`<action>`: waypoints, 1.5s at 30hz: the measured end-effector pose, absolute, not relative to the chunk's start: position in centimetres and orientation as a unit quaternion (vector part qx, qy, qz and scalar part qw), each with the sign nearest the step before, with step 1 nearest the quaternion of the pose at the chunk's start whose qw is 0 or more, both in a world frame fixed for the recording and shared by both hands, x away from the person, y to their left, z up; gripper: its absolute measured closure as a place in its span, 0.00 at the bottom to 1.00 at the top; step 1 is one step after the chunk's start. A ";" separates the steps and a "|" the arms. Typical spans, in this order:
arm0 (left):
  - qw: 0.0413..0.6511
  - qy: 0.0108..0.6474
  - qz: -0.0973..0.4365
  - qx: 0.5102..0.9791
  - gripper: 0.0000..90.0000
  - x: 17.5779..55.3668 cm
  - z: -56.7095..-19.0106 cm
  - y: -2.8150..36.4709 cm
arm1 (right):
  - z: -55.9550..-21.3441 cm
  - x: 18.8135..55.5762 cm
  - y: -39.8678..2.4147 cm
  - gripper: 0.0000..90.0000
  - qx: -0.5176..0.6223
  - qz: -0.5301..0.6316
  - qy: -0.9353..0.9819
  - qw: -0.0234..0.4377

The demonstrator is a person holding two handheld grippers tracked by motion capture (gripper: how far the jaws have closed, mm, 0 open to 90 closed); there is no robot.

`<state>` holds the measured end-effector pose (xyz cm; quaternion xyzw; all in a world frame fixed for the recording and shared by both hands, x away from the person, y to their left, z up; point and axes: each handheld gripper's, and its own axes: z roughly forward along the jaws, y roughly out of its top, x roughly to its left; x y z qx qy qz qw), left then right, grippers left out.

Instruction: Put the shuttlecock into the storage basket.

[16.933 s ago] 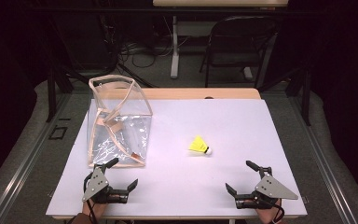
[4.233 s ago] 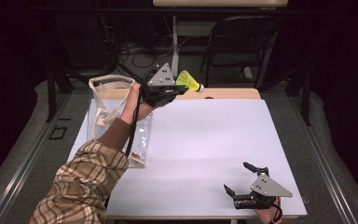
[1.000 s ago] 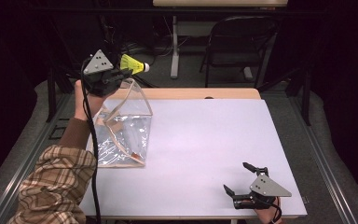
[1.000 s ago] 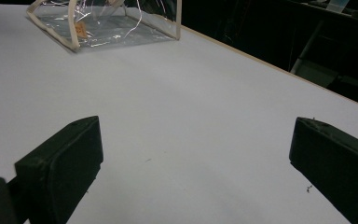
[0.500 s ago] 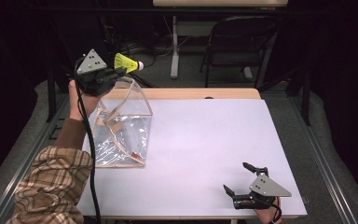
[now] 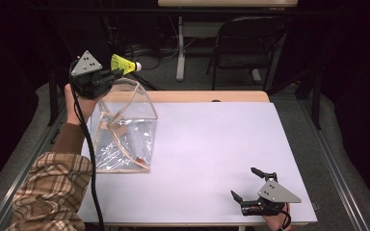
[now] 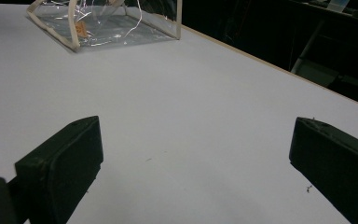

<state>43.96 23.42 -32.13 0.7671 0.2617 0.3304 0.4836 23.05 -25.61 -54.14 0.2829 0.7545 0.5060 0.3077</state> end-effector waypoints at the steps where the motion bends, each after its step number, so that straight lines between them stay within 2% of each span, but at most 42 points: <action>1: 0.483 0.263 0.331 0.767 0.99 44.0 -32.1 23.5 | -54.1 23.0 -25.6 0.03 0.283 0.506 0.755 0.308; 45: 0.472 0.302 0.338 0.757 0.99 44.6 -33.7 25.6 | -54.2 23.1 -25.6 0.03 0.282 0.504 0.756 0.307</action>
